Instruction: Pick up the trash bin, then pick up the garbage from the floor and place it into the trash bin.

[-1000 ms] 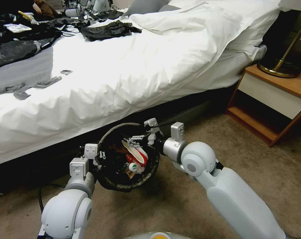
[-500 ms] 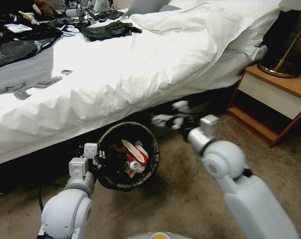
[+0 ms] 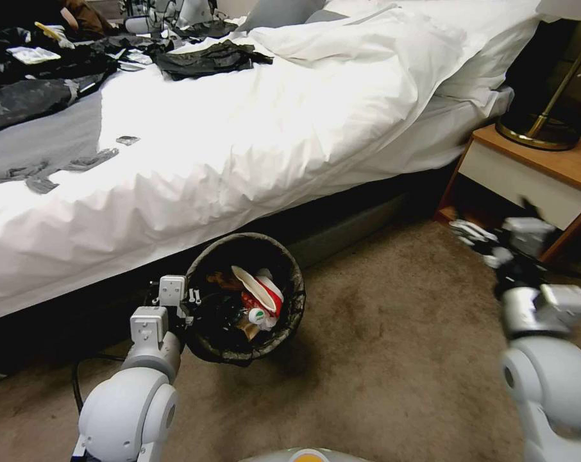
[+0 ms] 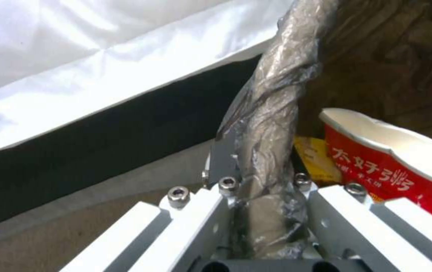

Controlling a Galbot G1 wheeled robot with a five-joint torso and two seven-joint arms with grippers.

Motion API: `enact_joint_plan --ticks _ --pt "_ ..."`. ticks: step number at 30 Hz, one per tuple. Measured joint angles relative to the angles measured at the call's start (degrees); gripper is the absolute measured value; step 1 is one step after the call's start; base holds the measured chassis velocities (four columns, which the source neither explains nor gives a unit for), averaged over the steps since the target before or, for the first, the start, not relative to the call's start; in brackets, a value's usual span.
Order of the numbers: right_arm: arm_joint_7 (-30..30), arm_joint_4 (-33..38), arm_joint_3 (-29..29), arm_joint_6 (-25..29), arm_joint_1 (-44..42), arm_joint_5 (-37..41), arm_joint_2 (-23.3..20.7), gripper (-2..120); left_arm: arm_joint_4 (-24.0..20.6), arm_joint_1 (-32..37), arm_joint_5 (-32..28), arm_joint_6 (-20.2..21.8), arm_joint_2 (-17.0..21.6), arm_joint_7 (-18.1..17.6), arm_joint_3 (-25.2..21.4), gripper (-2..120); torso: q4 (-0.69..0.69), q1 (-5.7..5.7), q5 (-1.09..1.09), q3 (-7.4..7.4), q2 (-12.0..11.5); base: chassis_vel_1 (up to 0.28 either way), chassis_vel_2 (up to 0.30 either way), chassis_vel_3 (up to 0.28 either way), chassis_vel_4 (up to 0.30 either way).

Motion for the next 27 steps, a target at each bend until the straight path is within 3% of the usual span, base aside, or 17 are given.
enact_joint_plan --ticks 13,27 --pt "0.0 -5.6 0.7 4.3 0.5 -5.2 4.3 100 0.8 0.5 0.1 -2.3 0.4 0.5 -1.0 0 0.01 0.00 0.00 0.01 0.0 0.000 0.000 0.000 0.000" --pt "-0.2 -6.5 -1.4 3.6 1.3 -7.2 7.2 100 -0.2 1.1 0.4 -1.6 0.1 1.4 -1.1 0 0.01 0.00 0.00 0.01 0.0 0.013 0.011 0.012 0.013"
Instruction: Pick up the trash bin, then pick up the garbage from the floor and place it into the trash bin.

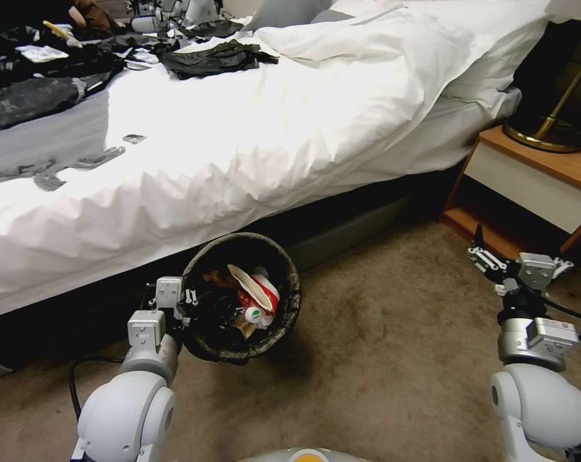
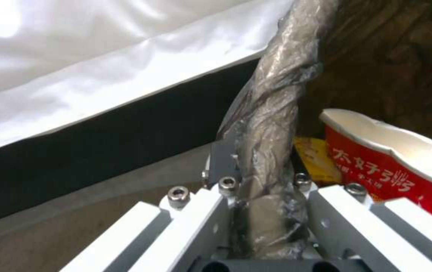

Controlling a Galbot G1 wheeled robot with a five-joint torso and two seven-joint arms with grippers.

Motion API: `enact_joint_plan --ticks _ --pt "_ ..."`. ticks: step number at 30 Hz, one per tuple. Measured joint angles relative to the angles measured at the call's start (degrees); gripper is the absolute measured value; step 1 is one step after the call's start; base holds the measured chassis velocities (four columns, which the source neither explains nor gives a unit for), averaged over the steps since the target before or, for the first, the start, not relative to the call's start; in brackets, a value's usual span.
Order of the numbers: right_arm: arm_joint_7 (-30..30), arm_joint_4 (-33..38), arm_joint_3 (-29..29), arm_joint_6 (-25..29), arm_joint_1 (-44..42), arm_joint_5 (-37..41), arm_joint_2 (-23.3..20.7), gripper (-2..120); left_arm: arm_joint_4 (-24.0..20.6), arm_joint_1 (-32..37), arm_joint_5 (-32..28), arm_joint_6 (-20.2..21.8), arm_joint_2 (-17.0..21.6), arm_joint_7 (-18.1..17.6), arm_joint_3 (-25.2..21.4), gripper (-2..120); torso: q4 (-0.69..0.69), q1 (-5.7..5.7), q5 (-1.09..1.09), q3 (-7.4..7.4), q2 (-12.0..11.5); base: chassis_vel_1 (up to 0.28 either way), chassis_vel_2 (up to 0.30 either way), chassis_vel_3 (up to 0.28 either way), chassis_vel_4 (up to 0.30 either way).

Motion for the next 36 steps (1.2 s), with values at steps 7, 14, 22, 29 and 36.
enact_joint_plan --ticks 7,14,22,29,36 --pt "0.0 -0.4 -0.9 -0.6 0.1 -0.5 -0.2 100 -0.1 -0.1 0.0 0.3 0.1 0.3 -0.2 0 0.00 0.00 0.00 0.00 0.0 0.069 0.076 0.071 0.078" --pt "0.0 -1.0 -1.3 -0.8 0.3 -0.6 -0.2 100 -0.1 -0.5 0.0 0.7 0.1 0.3 0.1 0 0.00 0.00 0.00 0.00 0.0 0.096 0.096 0.112 0.117" --pt "0.0 -1.6 -1.5 -0.7 0.2 -0.9 0.0 100 -0.1 -0.5 0.1 1.2 0.1 0.1 0.2 0 0.01 0.00 0.00 0.00 0.0 0.124 0.131 0.124 0.120" --pt "0.0 -1.7 -1.8 -0.6 -0.1 -1.3 0.3 100 -0.1 -0.3 0.1 1.4 0.0 0.0 0.2 0 0.00 0.01 0.00 0.00 0.0 0.121 0.118 0.122 0.120" --pt "0.1 -1.5 -1.9 -0.5 -0.7 -1.3 0.5 100 -0.4 0.2 0.1 1.4 -0.1 -0.2 0.2 0 0.00 0.00 0.00 0.00 0.0 0.122 0.131 0.132 0.129"
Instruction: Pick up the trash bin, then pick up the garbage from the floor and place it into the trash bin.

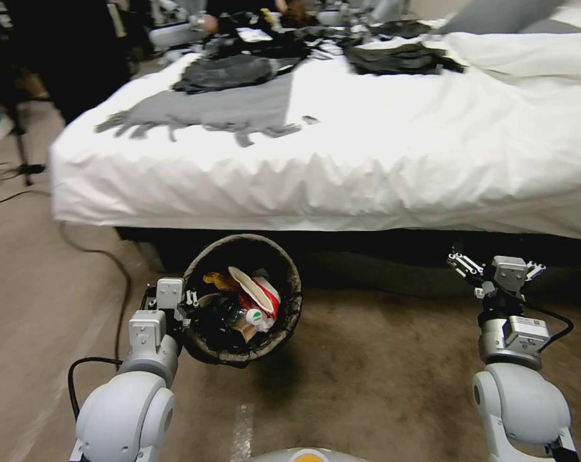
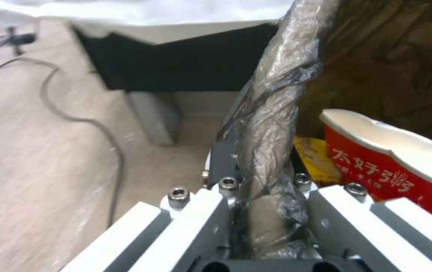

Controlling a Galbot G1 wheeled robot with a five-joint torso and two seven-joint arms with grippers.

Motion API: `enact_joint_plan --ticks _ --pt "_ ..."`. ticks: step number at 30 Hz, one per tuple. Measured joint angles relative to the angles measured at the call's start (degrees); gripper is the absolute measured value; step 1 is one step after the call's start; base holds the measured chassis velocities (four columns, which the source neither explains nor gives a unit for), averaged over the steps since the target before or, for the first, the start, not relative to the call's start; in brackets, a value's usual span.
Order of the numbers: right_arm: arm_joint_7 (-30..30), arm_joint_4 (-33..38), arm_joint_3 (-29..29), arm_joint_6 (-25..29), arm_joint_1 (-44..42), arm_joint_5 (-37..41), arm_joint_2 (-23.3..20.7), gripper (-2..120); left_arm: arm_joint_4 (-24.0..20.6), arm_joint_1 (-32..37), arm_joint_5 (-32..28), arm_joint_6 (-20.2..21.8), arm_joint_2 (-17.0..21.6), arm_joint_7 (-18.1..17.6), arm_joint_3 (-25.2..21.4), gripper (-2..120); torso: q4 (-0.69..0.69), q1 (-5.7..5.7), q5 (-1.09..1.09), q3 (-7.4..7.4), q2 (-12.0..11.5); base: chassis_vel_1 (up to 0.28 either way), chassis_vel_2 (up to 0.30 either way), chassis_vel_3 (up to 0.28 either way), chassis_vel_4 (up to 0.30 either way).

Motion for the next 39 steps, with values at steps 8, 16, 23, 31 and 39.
enact_joint_plan --ticks 8,16,23,31,39 --pt "0.5 -0.2 -0.4 1.1 -0.6 -0.3 0.0 100 -0.5 1.0 0.1 0.0 0.3 -0.1 0.0 0 0.00 0.00 0.00 0.00 0.0 0.121 0.121 0.126 0.119" --pt "0.7 0.3 -0.4 1.8 -2.4 -0.1 0.2 100 -1.1 2.2 0.0 0.0 1.0 -0.2 -0.2 0 -0.01 0.00 0.01 0.00 0.0 0.125 0.111 0.125 0.136" --pt "0.7 0.4 -0.7 2.1 -2.7 -0.2 0.5 100 -1.1 2.8 0.0 -0.3 1.1 -0.2 -0.4 0 0.00 0.00 -0.01 0.00 0.0 0.137 0.123 0.118 0.132" --pt "0.8 0.2 -0.8 2.2 -2.3 -0.2 0.3 100 -1.1 2.5 0.1 -0.4 0.8 -0.3 -0.3 0 0.00 0.00 0.00 0.00 0.0 0.124 0.126 0.132 0.118" --pt "0.8 0.1 -1.0 2.3 -2.2 -0.3 0.3 100 -1.0 2.1 0.1 -0.4 0.5 -0.5 -0.1 0 0.01 0.00 0.00 0.00 0.0 0.127 0.126 0.127 0.123"
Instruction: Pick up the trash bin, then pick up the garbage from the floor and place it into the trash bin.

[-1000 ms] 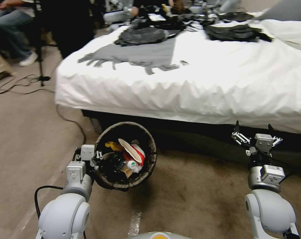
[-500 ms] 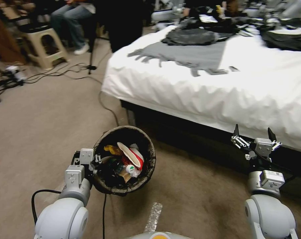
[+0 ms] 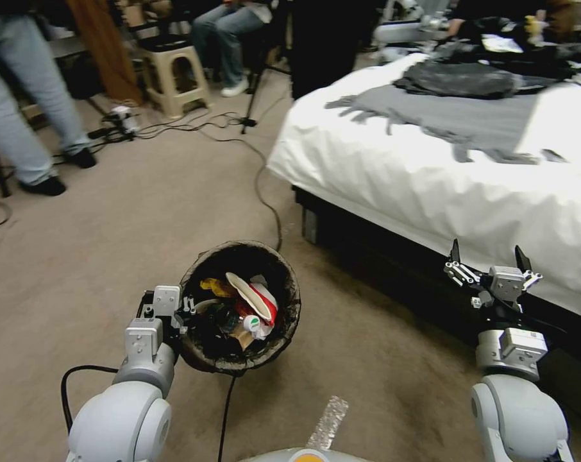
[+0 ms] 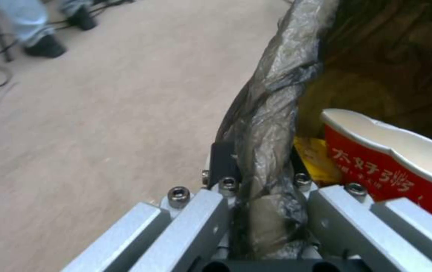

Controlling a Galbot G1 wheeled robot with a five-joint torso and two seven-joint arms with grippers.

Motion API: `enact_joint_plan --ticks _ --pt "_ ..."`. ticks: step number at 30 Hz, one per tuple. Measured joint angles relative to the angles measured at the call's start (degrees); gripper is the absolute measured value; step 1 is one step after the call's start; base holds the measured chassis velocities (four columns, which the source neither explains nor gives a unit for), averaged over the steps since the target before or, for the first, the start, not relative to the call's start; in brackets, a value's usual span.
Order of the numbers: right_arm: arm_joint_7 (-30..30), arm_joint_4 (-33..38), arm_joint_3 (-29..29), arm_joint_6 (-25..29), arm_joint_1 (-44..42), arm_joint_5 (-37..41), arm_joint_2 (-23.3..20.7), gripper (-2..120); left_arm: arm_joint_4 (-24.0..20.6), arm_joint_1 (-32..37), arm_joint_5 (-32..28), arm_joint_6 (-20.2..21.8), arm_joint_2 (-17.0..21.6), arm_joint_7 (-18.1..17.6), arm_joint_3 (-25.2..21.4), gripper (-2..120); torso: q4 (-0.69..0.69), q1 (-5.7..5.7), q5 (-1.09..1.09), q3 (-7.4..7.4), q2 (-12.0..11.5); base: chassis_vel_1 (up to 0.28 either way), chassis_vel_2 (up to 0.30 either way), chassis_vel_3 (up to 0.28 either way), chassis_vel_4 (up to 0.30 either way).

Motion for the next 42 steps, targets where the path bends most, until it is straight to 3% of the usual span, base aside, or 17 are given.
enact_joint_plan --ticks 42 --pt "-0.1 -0.9 -0.5 0.0 0.5 -0.5 -0.3 100 1.1 -0.7 -0.1 0.0 -0.3 -0.5 0.4 0 0.00 0.00 0.00 0.00 0.0 0.126 0.123 0.121 0.121"
